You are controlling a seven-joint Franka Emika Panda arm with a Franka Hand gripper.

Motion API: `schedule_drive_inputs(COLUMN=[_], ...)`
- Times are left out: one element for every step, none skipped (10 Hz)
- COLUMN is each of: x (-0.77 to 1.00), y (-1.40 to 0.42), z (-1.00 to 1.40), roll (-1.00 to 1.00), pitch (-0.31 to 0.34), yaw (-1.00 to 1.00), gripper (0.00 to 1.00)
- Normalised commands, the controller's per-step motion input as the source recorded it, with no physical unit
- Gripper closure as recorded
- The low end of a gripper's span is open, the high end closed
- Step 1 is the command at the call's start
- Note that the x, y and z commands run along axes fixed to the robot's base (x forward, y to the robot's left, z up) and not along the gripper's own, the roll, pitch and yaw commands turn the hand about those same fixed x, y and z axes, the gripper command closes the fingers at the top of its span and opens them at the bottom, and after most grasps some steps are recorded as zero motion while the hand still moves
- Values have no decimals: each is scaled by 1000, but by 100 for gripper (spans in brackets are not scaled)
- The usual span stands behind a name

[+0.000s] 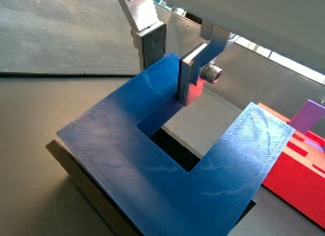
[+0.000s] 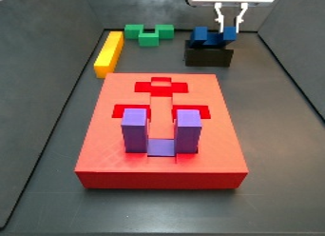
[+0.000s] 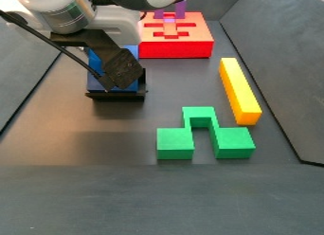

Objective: Pick up the blue object. Move up. Place the blue object on the fixture. Regrasp the blue object. Move to above the board. Insert the blue object.
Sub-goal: Place the blue object on the fixture, then regrasp the blue object.

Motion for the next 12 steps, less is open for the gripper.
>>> schedule_drive_inputs(x=[-31, -60, -69, 0, 0, 0, 0, 0, 0, 0, -3, 243], y=[-114, -66, -20, 0, 0, 0, 0, 0, 0, 0, 0, 266], z=[-226, -249, -123, 0, 0, 0, 0, 0, 0, 0, -23, 366], roll=[271, 237, 66, 0, 0, 0, 0, 0, 0, -23, 0, -331], pitch=[-60, -60, -71, 0, 0, 11, 20, 11, 6, 0, 0, 0], yaw=[0, 0, 0, 0, 0, 0, 0, 0, 0, 0, 0, 49], gripper=[100, 100, 100, 100, 0, 0, 0, 0, 0, 0, 0, 0])
